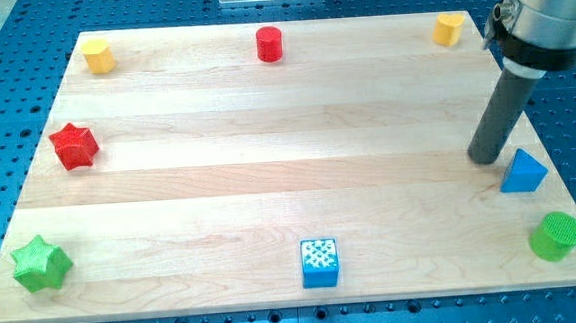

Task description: Slide the blue triangle into the green circle

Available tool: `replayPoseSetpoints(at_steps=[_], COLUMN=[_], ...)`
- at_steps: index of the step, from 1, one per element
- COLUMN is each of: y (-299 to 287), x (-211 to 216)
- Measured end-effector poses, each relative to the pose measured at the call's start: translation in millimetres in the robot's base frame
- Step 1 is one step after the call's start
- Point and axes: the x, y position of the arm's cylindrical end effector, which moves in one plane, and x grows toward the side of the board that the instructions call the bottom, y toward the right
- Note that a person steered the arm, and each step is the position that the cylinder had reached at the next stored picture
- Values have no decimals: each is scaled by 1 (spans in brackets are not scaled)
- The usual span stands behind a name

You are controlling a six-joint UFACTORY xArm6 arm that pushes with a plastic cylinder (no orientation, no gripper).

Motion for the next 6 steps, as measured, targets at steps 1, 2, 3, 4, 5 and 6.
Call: replayPoseSetpoints(at_steps=[1,2,3,4,5,6], y=[28,35,23,17,17,17], x=[-51,-35,-15,21,60,59])
